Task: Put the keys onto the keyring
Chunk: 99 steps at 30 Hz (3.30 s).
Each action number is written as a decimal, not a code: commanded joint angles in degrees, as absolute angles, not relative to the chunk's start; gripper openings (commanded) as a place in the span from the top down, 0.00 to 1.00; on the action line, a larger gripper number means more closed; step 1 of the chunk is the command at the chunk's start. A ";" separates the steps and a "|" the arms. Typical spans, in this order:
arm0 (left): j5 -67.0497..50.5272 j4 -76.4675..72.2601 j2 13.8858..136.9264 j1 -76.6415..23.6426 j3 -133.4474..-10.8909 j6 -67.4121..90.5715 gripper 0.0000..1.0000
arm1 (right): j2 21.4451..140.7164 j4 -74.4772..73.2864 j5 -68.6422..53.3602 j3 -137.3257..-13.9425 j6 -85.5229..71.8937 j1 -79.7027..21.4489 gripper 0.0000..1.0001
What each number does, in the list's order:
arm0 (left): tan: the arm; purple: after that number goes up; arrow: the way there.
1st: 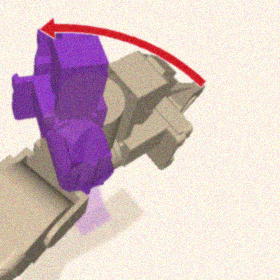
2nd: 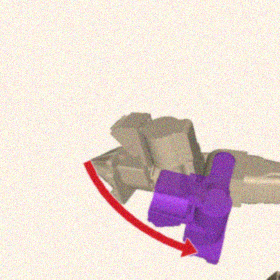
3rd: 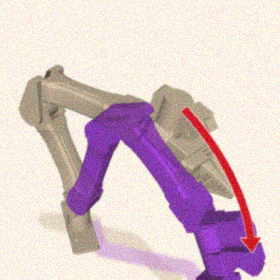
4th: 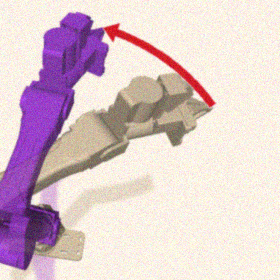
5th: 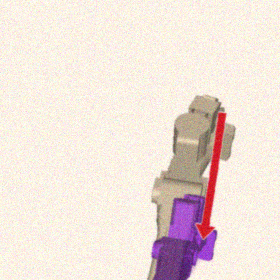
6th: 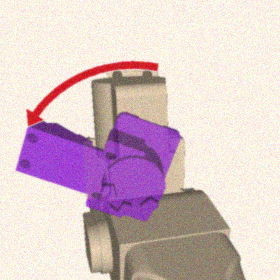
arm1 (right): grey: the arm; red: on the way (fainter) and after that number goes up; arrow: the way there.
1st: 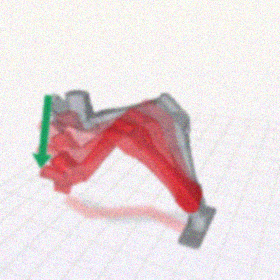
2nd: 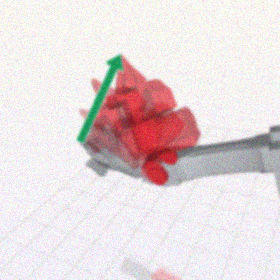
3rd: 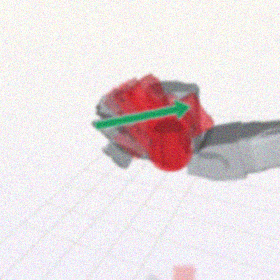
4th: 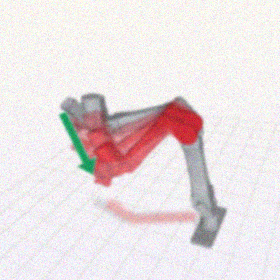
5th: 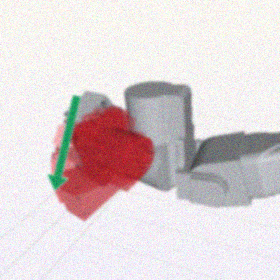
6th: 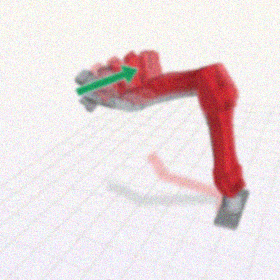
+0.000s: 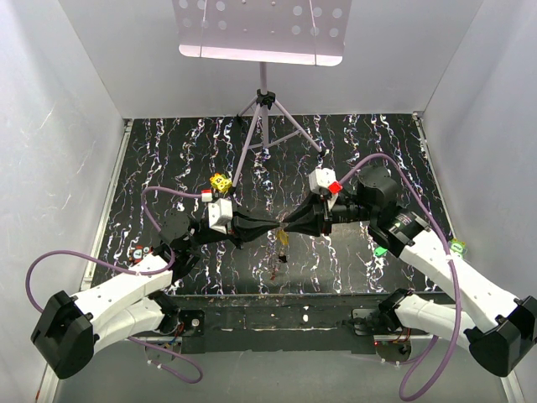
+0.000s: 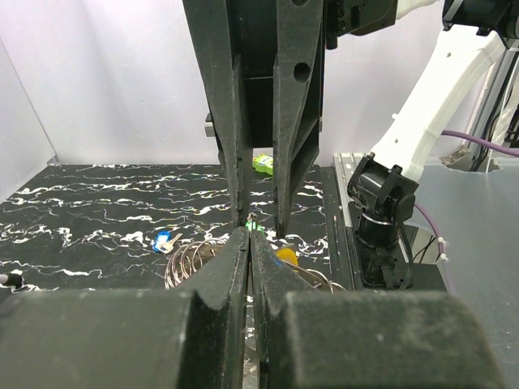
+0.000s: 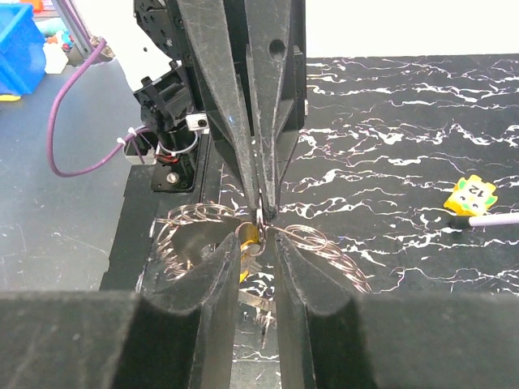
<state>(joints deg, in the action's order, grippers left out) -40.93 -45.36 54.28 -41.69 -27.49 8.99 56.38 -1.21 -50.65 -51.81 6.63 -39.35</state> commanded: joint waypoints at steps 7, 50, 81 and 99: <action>-39.46 -49.22 53.35 -41.48 -28.48 10.37 1.00 | 56.86 2.72 -49.75 -51.68 4.39 -39.11 0.73; -37.61 -47.63 54.93 -41.48 -26.63 16.34 0.90 | 57.22 -3.42 -50.10 -55.11 6.06 -39.29 0.99; -52.29 -20.28 59.32 -41.57 -41.49 5.25 0.39 | 61.52 -58.19 -46.14 -71.11 45.70 -38.58 0.99; -43.96 -15.48 64.16 -50.01 -45.17 3.78 0.50 | 62.14 -54.84 -45.53 -69.79 41.40 -38.50 0.99</action>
<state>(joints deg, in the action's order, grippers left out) -49.10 -21.39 63.90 -48.45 -41.47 7.99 62.26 -56.93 -44.21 -68.69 42.59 -38.68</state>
